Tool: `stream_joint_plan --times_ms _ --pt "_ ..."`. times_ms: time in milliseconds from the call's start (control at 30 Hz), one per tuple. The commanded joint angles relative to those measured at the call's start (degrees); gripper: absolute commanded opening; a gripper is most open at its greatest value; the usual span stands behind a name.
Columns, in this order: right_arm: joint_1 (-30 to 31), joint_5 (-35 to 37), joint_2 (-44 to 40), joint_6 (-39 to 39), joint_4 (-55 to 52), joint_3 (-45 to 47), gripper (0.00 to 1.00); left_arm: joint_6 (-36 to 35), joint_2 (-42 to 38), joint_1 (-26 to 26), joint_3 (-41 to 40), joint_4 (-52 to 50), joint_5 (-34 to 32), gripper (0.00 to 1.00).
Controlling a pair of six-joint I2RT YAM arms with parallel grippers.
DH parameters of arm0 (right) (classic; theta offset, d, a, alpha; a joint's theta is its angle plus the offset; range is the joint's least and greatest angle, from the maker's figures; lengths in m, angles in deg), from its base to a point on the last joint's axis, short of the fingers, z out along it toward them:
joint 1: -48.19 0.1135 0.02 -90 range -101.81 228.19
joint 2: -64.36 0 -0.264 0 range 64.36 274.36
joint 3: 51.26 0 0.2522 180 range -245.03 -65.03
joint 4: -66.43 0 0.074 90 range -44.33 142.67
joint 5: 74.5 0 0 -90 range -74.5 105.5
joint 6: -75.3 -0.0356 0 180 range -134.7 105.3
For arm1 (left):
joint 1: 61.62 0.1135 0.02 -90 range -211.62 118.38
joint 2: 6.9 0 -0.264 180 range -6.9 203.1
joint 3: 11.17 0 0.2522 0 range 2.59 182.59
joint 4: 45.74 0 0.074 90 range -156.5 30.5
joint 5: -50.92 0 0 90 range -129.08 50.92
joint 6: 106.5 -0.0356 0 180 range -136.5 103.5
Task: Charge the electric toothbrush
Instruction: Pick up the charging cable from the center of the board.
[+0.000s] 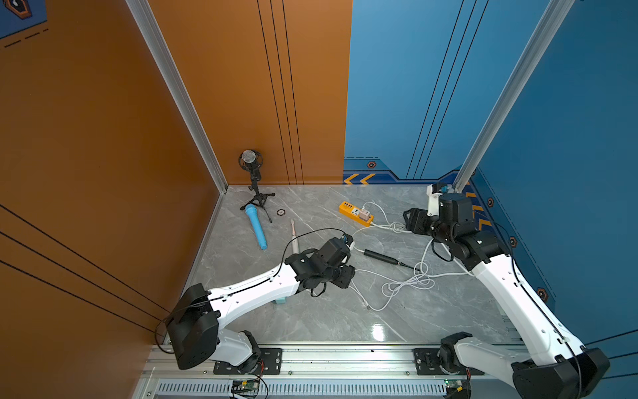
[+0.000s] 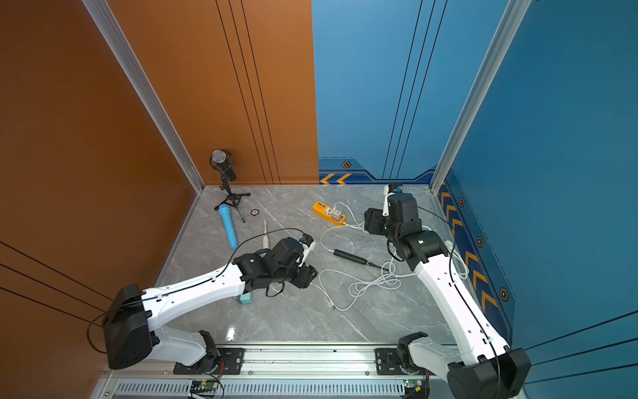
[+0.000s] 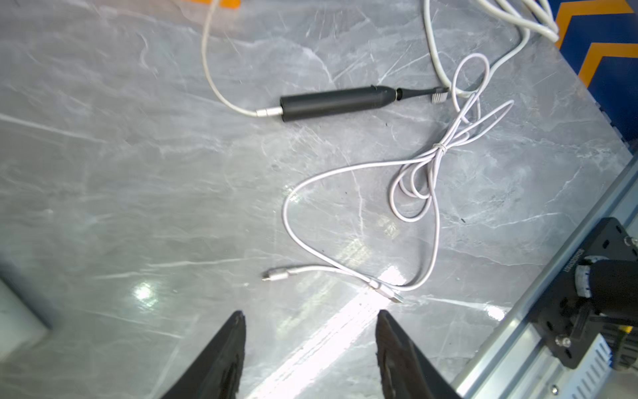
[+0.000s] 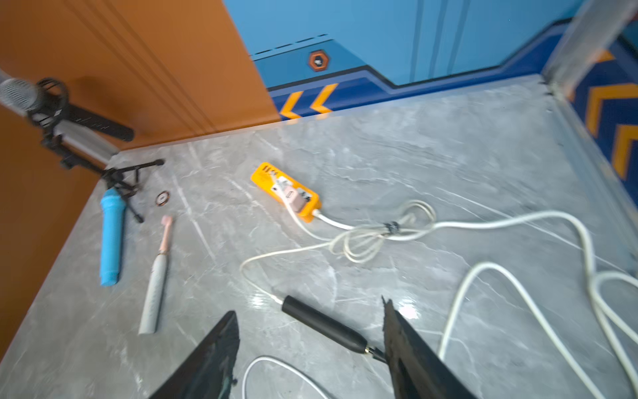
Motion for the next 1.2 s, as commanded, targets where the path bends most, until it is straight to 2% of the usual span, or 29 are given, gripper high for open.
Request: stream_joint_plan --times_ms 0,100,233,333,500,567,800,933,1033,1167 --pt "-2.5 9.5 -1.9 -9.5 -7.7 3.5 0.69 15.6 5.9 -6.2 7.6 -9.4 -10.3 0.58" --pt "-3.2 10.5 -2.7 -11.8 -9.3 4.6 0.70 21.0 13.0 -10.2 13.3 -14.1 -10.8 0.55" --pt "-3.5 9.3 -3.0 -11.1 -10.2 4.7 0.71 27.0 19.2 -10.7 15.3 -15.8 -9.1 0.53" --pt "-3.5 8.6 -3.6 -9.9 -10.2 4.9 0.72 27.4 23.7 -10.6 17.5 -15.7 -8.6 0.53" --pt "-3.6 7.7 -4.0 -8.4 -10.2 5.1 0.73 27.2 31.1 -10.8 22.5 -16.1 -3.8 0.51" --pt "-3.6 7.3 -4.1 -8.2 -10.2 5.3 0.73 27.0 32.1 -10.8 23.1 -16.5 -3.3 0.49" --pt "-3.5 7.2 -3.9 -8.4 -9.8 5.9 0.73 25.3 31.3 -11.2 21.0 -19.3 -1.0 0.28" --pt "-3.4 6.7 -3.6 -8.9 -9.3 6.0 0.73 24.7 29.6 -11.3 19.1 -19.4 0.6 0.27" --pt "-3.1 6.4 -3.2 -9.2 -9.0 5.9 0.73 24.0 27.8 -11.6 18.2 -19.4 1.1 0.40" --pt "-2.7 6.0 -2.5 -9.5 -8.8 5.6 0.73 23.5 26.5 -11.9 17.2 -19.3 1.5 0.29"
